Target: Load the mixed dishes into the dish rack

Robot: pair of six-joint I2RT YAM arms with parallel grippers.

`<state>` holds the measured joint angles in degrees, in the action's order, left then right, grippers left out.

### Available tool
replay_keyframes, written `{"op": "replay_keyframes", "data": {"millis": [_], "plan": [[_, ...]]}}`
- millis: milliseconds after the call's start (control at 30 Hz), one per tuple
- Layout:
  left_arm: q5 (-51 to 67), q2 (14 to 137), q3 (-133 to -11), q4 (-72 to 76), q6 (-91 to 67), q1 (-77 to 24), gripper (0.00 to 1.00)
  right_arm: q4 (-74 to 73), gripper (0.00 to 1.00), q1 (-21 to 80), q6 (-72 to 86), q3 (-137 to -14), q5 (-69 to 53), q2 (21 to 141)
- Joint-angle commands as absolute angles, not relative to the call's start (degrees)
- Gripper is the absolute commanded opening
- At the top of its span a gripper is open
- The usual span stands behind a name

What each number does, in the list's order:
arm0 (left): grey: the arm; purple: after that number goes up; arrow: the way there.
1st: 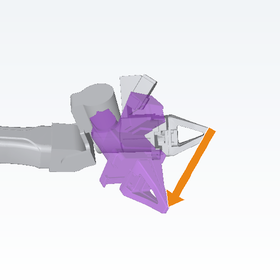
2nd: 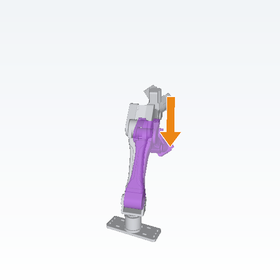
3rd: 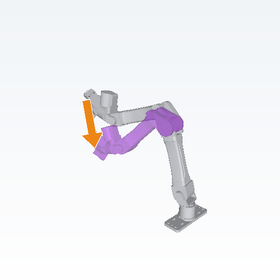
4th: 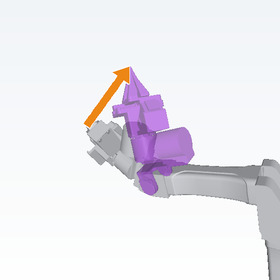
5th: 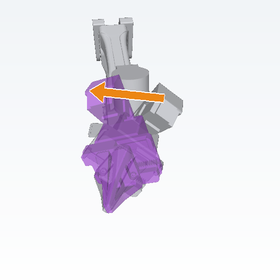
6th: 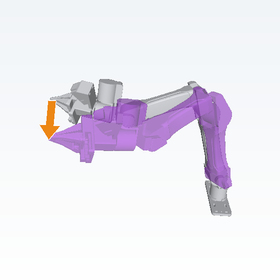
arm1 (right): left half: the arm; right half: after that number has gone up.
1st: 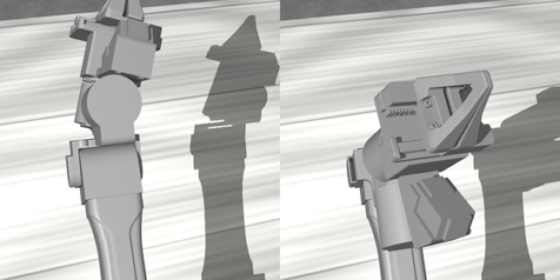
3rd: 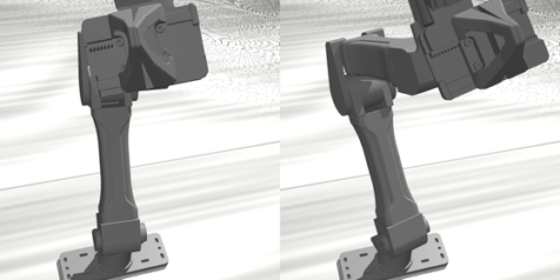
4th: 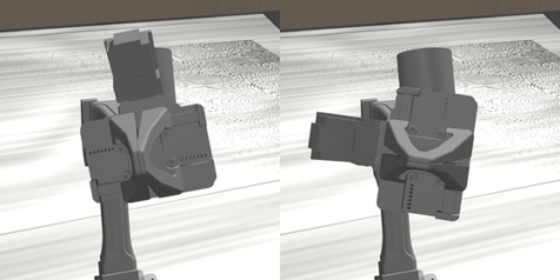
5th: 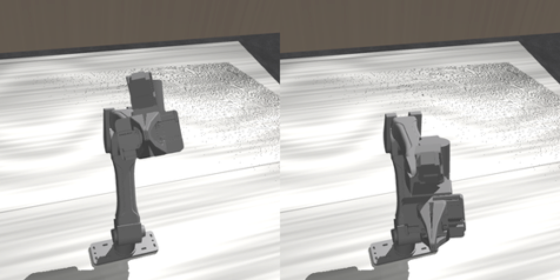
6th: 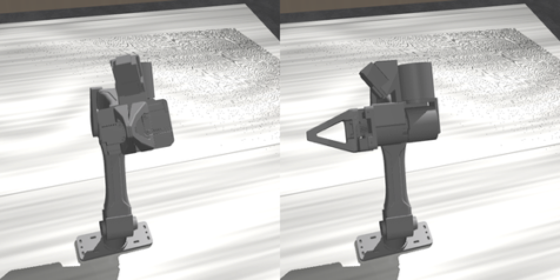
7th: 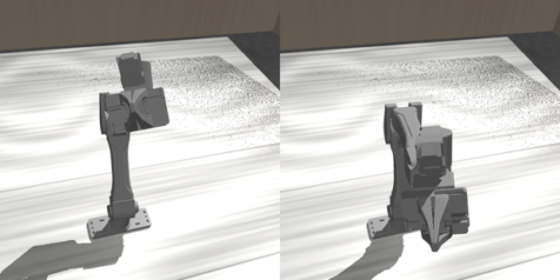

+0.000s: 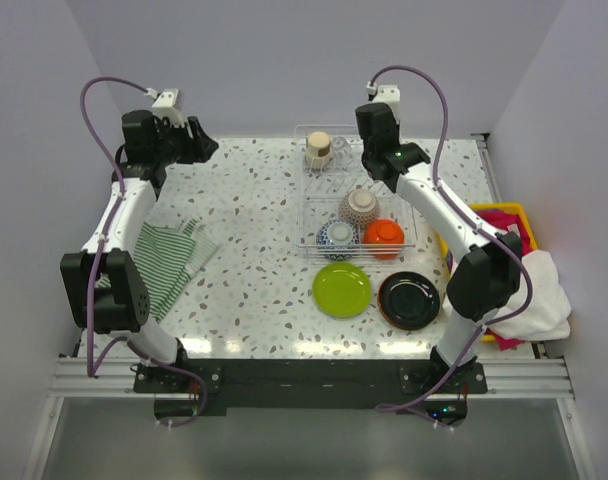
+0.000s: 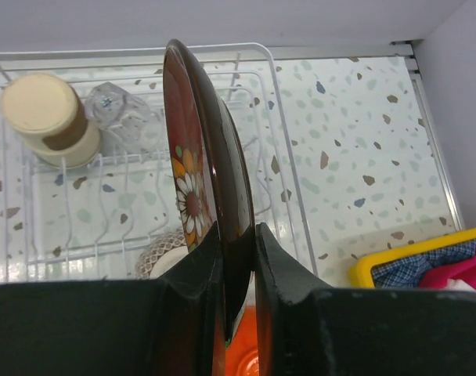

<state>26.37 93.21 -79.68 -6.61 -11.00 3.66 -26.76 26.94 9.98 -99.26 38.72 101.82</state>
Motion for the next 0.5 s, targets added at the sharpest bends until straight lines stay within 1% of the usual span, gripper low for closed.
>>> {"op": "replay_keyframes", "data": {"millis": [0,467], "plan": [[28.3,91.8,-77.8,-3.2,-11.8,3.1,0.60,-23.1,0.00,25.2,10.8,-101.0,44.3,101.8],[29.0,91.0,-75.9,-2.1,-11.9,2.9,0.59,-21.6,0.00,22.1,7.3,-101.4,45.8,106.3]]}}
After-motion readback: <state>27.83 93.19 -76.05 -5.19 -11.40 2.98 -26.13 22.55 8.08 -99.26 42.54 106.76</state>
